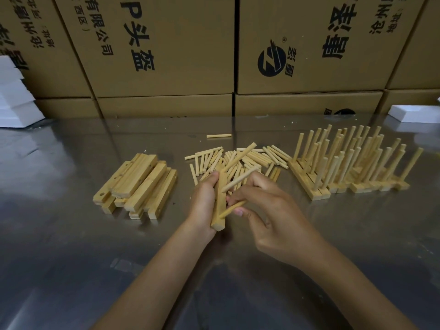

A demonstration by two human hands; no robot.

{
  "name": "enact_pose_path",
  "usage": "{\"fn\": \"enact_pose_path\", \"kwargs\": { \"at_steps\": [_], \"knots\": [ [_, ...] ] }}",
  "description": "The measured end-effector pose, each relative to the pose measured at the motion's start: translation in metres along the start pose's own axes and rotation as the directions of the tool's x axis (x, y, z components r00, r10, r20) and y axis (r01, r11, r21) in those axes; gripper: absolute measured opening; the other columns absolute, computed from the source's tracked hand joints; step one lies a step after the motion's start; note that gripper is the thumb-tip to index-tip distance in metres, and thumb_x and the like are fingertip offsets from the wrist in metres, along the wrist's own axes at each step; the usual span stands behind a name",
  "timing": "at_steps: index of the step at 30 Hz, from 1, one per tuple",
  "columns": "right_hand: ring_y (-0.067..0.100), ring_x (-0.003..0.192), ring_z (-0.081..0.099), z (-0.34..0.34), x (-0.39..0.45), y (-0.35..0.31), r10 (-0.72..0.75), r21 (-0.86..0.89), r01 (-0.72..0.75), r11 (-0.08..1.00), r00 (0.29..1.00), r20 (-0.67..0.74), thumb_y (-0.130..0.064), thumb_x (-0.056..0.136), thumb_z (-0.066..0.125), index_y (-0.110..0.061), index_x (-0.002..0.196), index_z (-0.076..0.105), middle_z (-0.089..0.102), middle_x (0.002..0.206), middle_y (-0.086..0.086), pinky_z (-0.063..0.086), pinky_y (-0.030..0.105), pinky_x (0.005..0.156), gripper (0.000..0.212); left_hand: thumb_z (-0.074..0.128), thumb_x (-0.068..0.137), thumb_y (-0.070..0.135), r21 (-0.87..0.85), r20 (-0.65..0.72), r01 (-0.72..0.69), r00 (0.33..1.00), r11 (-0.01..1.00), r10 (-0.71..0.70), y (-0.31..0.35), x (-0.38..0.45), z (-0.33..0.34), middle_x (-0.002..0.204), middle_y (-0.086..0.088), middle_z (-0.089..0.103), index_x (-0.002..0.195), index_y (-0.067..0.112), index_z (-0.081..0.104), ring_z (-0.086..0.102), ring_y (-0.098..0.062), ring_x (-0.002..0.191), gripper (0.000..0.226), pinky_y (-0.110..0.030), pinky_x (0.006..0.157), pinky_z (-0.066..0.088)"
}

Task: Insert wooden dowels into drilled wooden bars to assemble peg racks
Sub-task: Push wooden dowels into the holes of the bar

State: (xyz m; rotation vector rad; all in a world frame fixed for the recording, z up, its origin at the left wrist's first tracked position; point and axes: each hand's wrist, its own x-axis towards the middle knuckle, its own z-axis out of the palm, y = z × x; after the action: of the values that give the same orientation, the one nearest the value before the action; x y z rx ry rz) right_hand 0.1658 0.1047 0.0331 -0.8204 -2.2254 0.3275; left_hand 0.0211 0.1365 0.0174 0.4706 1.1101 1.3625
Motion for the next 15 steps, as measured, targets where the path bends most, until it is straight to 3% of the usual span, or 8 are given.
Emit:
{"fn": "enact_pose_path", "kwargs": {
  "at_steps": [3,5,8,11,15],
  "knots": [
    [0.009,0.091,0.056,0.0033,-0.0010,0.0005,0.036,0.034,-0.036,0.999,0.999,0.002,-0.010,0.089,0.064,-0.015,0.098,0.068,0.053,0.094,-0.010,0.050,0.028,0.073,0.010,0.045,0.105,0.030,-0.007,0.015,-0.019,1.000,1.000,0.019,0.0006,0.0009,-0.0010,0.136,-0.029,0.056,0.131,0.006,0.060,0.053,-0.031,0.106,0.038,-0.049,0.099,0.046],
    [0.008,0.092,0.060,0.0044,-0.0018,0.0017,0.064,0.076,-0.064,0.995,0.998,0.006,-0.011,0.089,0.065,-0.016,0.097,0.068,0.059,0.096,-0.010,0.052,0.028,0.074,0.010,0.046,0.105,0.030,-0.004,0.010,-0.032,0.999,0.999,0.032,0.0008,0.0031,-0.0025,0.130,-0.030,0.059,0.131,0.007,0.060,0.050,-0.029,0.104,0.038,-0.048,0.093,0.047],
    [-0.001,0.081,0.058,0.0028,-0.0024,0.0044,0.075,0.080,-0.075,0.994,0.997,0.001,-0.012,0.087,0.067,-0.018,0.093,0.069,0.064,0.092,-0.013,0.043,0.011,0.068,0.009,0.046,0.105,0.030,0.026,-0.008,-0.061,0.998,0.998,0.061,-0.0015,0.0046,-0.0028,0.120,-0.023,0.061,0.128,0.009,0.062,0.051,-0.030,0.102,0.035,-0.047,0.092,0.045],
    [0.006,0.081,0.062,0.0036,-0.0029,0.0047,0.090,0.092,-0.090,0.992,0.996,0.005,-0.012,0.087,0.068,-0.018,0.092,0.070,0.068,0.088,-0.011,0.047,0.015,0.067,0.008,0.045,0.106,0.030,0.071,-0.017,-0.093,0.995,0.993,0.094,-0.0029,0.0036,-0.0030,0.112,-0.015,0.060,0.125,0.009,0.063,0.052,-0.030,0.100,0.034,-0.047,0.087,0.045],
    [0.004,0.064,0.056,0.0058,-0.0026,0.0028,0.135,0.210,-0.128,0.969,0.991,-0.019,-0.010,0.087,0.071,-0.022,0.098,0.060,0.061,0.075,-0.024,0.038,0.009,0.055,0.020,0.043,0.106,0.029,0.090,0.006,-0.135,0.991,0.987,0.135,0.0015,0.0043,-0.0053,0.105,-0.018,0.061,0.124,0.008,0.063,0.054,-0.033,0.091,0.034,-0.040,0.072,0.049]
  ]
}}
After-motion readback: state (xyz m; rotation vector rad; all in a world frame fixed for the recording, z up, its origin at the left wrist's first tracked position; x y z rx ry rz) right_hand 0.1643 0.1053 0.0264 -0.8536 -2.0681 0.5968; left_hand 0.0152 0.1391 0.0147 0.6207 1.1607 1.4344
